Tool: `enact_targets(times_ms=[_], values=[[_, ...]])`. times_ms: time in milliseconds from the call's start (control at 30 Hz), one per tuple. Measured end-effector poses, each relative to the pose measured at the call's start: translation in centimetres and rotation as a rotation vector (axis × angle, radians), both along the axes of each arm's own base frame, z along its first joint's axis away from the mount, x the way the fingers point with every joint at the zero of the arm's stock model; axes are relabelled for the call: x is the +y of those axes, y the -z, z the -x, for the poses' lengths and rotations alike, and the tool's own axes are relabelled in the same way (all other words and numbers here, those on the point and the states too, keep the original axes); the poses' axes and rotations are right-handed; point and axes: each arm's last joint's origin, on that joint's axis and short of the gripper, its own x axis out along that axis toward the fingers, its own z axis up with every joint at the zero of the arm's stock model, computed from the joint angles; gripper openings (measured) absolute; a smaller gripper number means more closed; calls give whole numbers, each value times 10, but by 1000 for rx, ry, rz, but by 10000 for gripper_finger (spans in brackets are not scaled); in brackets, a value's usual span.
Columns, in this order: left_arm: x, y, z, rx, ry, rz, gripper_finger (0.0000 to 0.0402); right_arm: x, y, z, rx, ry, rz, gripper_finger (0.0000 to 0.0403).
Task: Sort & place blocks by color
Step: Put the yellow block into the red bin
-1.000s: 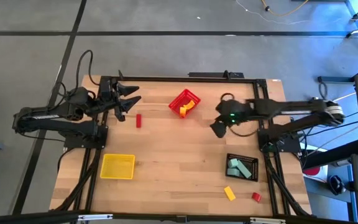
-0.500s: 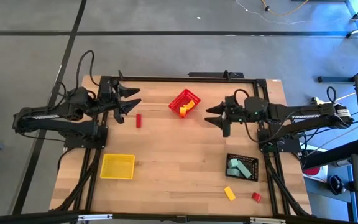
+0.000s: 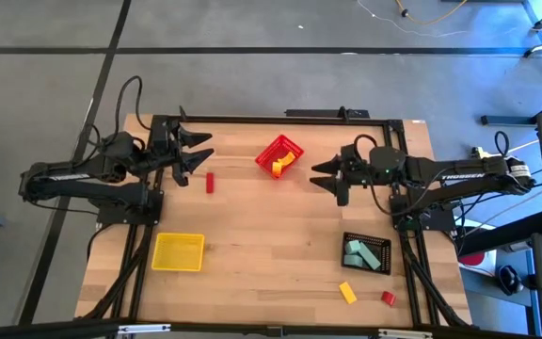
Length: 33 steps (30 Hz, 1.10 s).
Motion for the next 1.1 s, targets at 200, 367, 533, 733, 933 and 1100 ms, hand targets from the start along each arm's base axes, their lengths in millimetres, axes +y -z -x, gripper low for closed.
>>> enact_targets(times_ms=[200,367,533,733,933,1100], values=[[0,0,0,-1,-2,0,235,11,4,4,244,-143,-396,235],[1,0,0,-2,-47,11,235,47,1,12,551,-294,-683,235],[1,0,1,-2,-46,11,235,99,-7,23,818,-261,-828,235],[1,0,1,-2,-44,9,235,162,-5,25,1148,-25,-796,235],[1,0,1,-1,-45,6,235,216,26,4,1279,192,-670,235],[1,0,0,-1,-44,6,235,245,71,-16,1331,209,-628,235]])
